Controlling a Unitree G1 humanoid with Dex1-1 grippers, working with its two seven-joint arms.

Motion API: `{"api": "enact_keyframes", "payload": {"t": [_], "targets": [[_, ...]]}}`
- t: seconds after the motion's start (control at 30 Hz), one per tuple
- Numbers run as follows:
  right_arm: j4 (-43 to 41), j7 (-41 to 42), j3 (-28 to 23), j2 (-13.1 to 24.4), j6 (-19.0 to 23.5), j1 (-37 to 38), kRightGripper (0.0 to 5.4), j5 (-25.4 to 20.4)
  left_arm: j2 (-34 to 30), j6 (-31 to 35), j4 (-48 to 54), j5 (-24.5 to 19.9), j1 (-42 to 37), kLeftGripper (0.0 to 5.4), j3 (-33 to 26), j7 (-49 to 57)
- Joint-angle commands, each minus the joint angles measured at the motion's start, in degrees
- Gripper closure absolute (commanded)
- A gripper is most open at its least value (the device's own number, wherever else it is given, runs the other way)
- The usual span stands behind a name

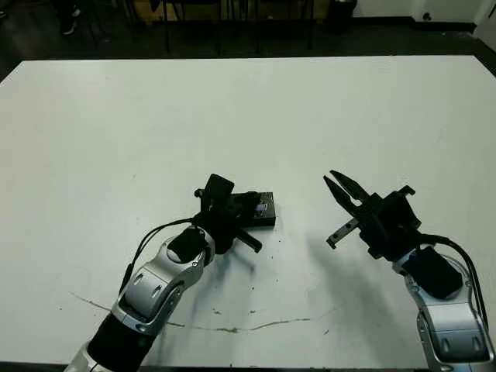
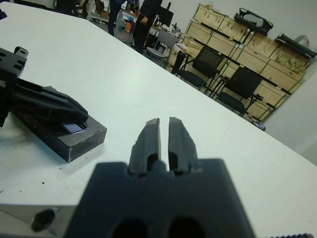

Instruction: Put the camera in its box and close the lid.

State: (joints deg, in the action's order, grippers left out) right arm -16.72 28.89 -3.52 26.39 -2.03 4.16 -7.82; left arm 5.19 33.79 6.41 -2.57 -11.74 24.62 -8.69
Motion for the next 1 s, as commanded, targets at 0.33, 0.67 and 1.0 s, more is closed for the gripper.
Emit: {"api": "enact_keyframes", "payload": {"t": [0.33, 0.67, 1.0], "targets": [[-0.12, -1.12, 0.42, -0.45, 1.39, 1.01, 5.4, 0.45, -1.29, -2.36, 4.28, -4.43, 6.25, 5.37, -9.28, -1.05], [-1.02, -4.09, 1.79, -3.33, 4.15, -0.15, 5.4, 0.5, -12.34, -14.45, 16.17, -5.36, 7.37, 5.37, -21.52, -5.96], [-0.02, -9.39, 2.41, -11.29, 8.51, -2.01, 5.4, -2.91, -15.05, -32.31, 9.59, -3.86, 10.63, 5.37, -31.83, -2.89]]}}
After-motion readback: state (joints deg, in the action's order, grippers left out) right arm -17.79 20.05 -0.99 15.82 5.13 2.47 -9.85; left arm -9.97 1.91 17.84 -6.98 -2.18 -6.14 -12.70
